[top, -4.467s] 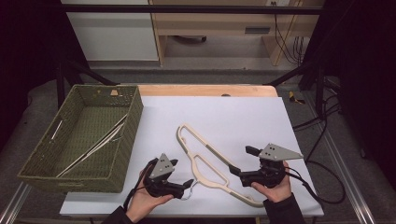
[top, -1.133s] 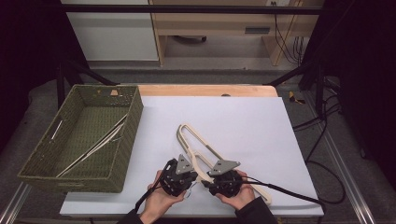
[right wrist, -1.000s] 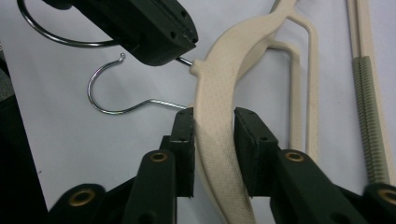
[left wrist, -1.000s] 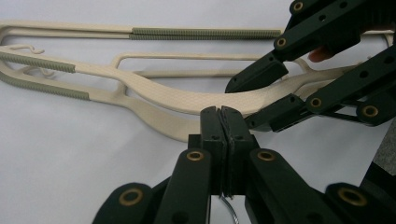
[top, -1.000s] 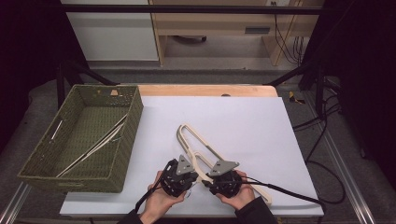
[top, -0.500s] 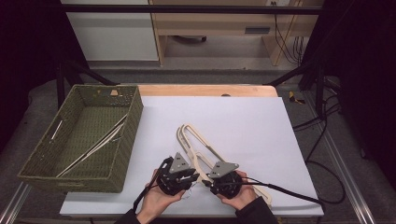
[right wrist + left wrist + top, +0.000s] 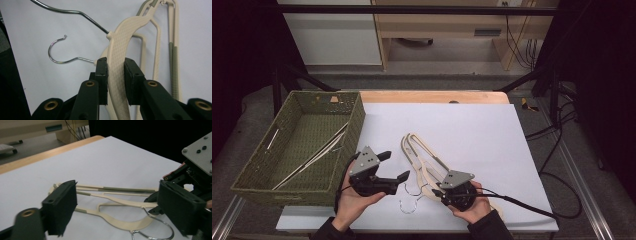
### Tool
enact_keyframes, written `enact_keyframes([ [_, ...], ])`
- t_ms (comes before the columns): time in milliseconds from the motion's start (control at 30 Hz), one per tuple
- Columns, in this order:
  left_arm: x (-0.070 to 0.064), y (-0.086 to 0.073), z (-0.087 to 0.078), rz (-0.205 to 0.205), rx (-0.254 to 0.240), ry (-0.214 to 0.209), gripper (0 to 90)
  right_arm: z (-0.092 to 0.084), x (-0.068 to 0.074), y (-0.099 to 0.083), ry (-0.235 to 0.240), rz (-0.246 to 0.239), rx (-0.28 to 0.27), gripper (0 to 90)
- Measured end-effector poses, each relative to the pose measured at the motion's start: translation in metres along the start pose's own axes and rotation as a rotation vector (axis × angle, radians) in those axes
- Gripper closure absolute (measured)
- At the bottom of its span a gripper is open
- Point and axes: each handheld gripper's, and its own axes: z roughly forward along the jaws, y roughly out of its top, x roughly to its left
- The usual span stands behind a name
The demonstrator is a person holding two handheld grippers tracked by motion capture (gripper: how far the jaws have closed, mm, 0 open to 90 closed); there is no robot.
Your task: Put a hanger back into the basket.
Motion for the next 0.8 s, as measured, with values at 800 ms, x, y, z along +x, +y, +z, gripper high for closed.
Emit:
enact_keyframes([
  [800,0.026,-0.012,-0.001,0.004,0.03,0.009,8.7,-0.047,-0.031,0.0,-0.167,0.047,-0.058,83.2],
])
